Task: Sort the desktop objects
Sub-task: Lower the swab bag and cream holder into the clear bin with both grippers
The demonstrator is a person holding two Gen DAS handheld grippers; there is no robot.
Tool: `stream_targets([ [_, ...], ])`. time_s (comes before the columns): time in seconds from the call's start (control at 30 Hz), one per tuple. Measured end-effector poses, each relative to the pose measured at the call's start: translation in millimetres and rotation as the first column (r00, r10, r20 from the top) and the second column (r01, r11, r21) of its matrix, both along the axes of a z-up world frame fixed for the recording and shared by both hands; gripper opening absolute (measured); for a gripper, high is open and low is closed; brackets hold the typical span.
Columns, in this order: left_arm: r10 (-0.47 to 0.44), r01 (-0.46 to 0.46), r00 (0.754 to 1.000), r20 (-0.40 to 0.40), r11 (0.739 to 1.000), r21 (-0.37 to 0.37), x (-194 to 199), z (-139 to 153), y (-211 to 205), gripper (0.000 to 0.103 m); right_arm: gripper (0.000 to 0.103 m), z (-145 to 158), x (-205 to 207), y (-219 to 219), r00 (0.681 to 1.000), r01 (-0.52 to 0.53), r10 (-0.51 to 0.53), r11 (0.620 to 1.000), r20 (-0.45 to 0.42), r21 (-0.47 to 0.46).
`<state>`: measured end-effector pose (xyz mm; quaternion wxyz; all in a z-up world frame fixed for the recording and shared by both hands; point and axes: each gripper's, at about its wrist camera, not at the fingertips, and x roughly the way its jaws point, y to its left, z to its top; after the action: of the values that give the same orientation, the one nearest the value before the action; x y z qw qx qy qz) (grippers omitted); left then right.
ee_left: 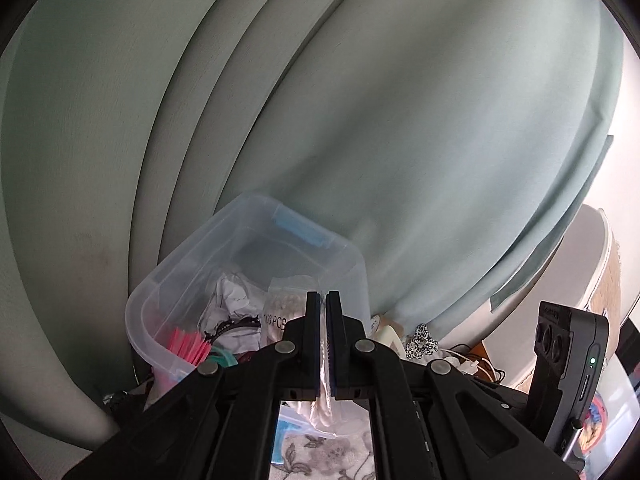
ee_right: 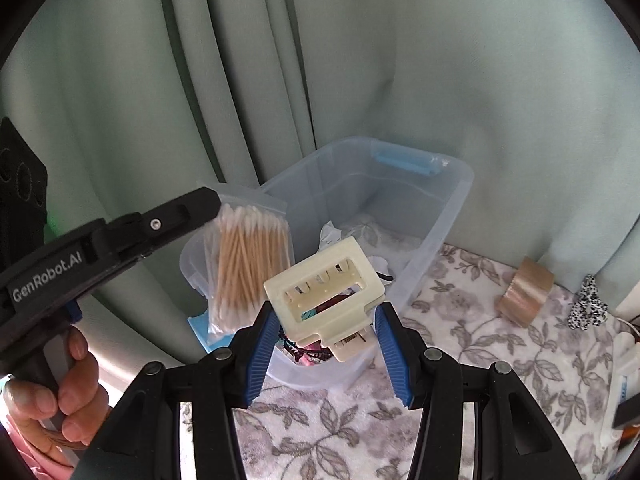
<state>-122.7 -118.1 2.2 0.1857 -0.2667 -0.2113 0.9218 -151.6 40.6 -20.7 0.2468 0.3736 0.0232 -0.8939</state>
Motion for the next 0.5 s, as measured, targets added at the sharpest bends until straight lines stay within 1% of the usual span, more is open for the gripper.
stream_targets([
  [0.1,0.001,-0.001,1.0,0.009,1.0,-0.008,-4.3,-4.1,-0.1,0.002,0.053,-3.4,-6.3,-6.2,1.0,-0.003,0.003,1.0,0.01,0.01],
  [0.27,0.029,-0.026,0.999,0.046,0.998,-0.062,-13.0,-12.1,-0.5,0.002,0.053,-10.3,-16.2,-14.4,1.0,-0.013,0.013,1.0,0.024,0.023],
  [0.5,0.04,-0.033,0.996,0.075,0.996,-0.088,-24.3,-24.4,-4.0,0.002,0.053,-16.3,-28.8,-21.3,0.999,-0.02,0.019,0.999,0.037,0.029],
])
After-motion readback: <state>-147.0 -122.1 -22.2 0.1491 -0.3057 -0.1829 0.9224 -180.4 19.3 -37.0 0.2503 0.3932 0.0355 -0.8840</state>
